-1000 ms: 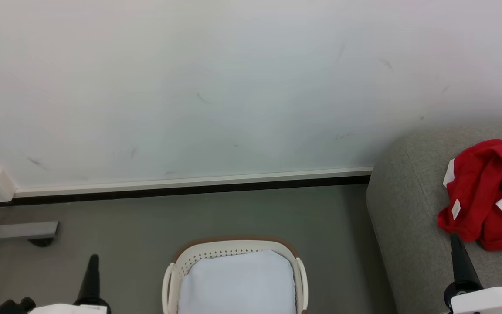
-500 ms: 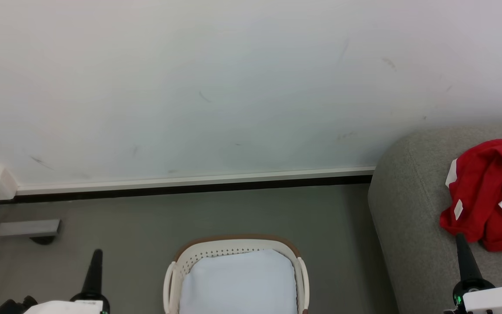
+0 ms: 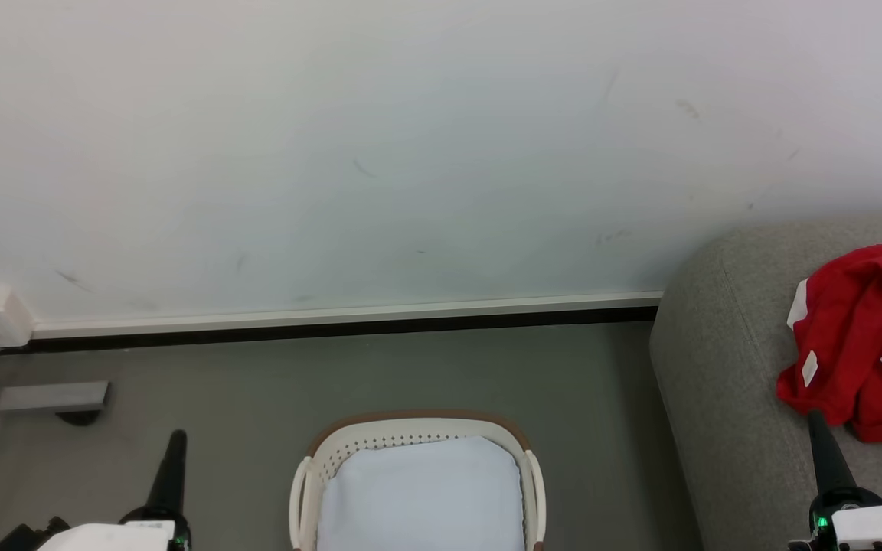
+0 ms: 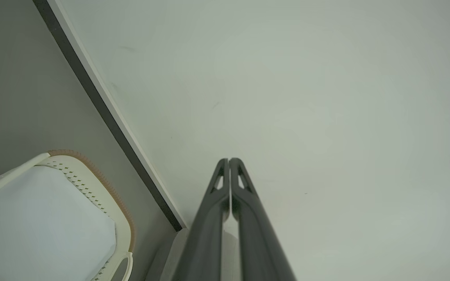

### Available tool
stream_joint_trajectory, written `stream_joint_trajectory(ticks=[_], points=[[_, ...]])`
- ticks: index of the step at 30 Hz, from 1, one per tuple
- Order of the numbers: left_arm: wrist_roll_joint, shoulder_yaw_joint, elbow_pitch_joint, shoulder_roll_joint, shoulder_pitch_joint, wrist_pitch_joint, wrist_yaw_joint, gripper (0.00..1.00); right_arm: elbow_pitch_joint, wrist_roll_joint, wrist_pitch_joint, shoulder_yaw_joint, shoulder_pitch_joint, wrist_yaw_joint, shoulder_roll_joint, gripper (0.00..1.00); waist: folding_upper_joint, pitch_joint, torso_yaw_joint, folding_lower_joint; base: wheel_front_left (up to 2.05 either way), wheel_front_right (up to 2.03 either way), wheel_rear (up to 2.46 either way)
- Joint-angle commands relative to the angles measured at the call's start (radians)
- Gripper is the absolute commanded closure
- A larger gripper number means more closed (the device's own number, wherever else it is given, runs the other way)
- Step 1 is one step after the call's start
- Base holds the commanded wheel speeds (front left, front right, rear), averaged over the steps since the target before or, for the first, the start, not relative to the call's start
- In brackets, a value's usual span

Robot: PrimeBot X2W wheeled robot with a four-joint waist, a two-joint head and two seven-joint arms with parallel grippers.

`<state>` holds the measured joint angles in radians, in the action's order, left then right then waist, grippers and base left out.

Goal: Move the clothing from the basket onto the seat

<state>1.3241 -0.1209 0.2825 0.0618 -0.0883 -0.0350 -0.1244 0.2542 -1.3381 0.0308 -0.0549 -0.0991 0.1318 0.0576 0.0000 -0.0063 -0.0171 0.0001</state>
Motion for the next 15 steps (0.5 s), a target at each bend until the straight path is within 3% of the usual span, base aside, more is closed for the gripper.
stream_joint_trajectory(ticks=[1,15], points=[[0.020,-0.002,-0.012,0.001,-0.016,-0.006,-0.007,1.00,-0.011,-0.025,0.005,-0.007,-0.013,-0.001,0.000,1.00,0.0000,0.000,0.001,-0.0001,0.00,0.00,0.00],[0.128,0.002,-0.022,-0.003,-0.020,-0.037,-0.007,1.00,-0.012,-0.126,0.037,-0.028,-0.014,-0.002,-0.003,1.00,0.0000,0.004,0.006,-0.0001,0.00,0.00,0.00]])
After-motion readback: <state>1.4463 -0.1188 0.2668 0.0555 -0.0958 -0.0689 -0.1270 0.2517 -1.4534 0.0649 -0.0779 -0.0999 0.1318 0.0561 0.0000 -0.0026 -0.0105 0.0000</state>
